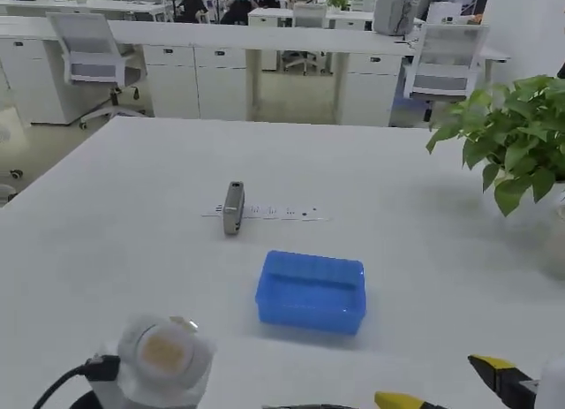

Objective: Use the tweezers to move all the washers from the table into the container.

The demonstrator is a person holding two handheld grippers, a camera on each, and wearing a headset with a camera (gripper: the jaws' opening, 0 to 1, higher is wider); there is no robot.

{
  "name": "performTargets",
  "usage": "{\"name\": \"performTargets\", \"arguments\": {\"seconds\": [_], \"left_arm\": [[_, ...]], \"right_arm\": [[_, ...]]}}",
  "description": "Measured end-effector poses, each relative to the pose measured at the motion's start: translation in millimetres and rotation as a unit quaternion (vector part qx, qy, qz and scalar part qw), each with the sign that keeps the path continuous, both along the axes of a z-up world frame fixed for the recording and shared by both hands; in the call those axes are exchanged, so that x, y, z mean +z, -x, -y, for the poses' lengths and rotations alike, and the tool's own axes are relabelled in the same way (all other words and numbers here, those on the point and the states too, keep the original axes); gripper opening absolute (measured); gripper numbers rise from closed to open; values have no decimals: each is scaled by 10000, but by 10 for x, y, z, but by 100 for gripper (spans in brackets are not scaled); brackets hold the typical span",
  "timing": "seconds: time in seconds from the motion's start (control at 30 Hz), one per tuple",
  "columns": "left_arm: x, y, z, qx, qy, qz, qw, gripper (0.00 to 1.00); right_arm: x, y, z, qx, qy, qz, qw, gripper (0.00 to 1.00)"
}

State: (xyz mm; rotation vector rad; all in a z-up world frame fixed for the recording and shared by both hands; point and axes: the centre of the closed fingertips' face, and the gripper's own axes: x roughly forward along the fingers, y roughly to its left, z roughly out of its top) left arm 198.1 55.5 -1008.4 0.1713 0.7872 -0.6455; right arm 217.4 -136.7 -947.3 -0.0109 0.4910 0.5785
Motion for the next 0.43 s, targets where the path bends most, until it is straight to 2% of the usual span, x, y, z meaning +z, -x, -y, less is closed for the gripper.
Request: {"name": "performTargets", "arguments": {"seconds": [0.1, 0.23, 0.37, 0.43], "left_arm": [[62, 51, -143, 260, -76, 136, 9995, 86], [180, 83, -268, 732, 120, 327, 9967, 98], [220, 128, -354, 953, 152, 422, 9944, 99], [211, 150, -381, 1012, 150, 416, 9939, 99]], "right_arm": [[-17, 9, 29, -52, 54, 7, 10000, 88], [-7, 5, 61, -169, 38, 23, 9998, 97], [-17, 11, 68, -220, 98, 56, 9997, 99], [-34, 22, 63, -204, 151, 48, 9997, 99]]}}
